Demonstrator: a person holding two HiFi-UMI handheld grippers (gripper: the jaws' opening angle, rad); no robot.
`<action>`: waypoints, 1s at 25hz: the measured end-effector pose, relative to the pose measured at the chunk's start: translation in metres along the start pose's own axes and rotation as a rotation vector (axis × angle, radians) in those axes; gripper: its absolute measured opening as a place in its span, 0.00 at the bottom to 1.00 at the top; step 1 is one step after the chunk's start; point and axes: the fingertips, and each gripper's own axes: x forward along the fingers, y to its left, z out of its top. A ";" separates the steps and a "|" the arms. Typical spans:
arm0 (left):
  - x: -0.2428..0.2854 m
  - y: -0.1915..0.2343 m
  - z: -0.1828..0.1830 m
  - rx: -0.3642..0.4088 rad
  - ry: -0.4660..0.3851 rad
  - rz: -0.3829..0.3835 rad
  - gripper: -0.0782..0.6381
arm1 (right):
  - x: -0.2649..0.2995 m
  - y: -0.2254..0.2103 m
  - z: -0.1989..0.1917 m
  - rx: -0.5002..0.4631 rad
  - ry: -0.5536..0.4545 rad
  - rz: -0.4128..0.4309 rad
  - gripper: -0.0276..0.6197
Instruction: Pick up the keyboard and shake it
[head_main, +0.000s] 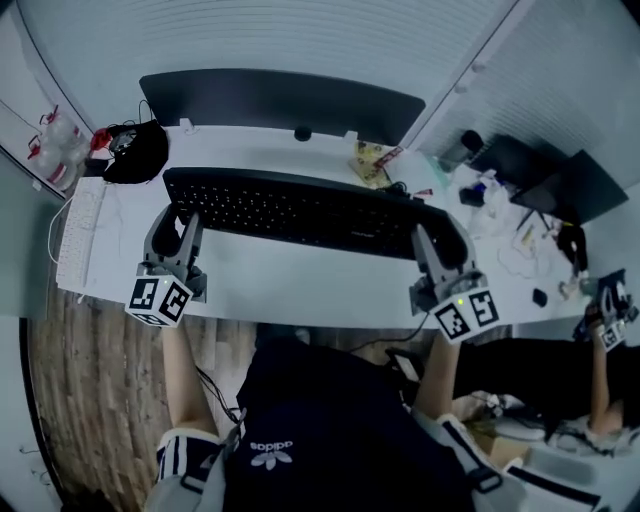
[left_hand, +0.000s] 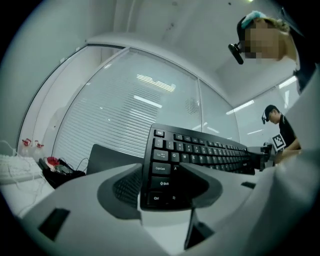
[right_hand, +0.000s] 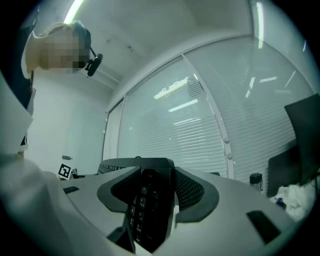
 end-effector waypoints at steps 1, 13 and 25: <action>0.000 0.001 0.007 0.037 0.001 0.000 0.42 | 0.002 -0.001 -0.005 0.019 -0.004 0.007 0.36; 0.024 -0.021 0.106 0.385 -0.113 -0.072 0.42 | -0.007 -0.009 -0.047 0.177 -0.125 0.045 0.34; 0.061 -0.055 0.156 0.475 -0.166 -0.167 0.42 | -0.011 -0.034 -0.045 0.185 -0.131 0.017 0.33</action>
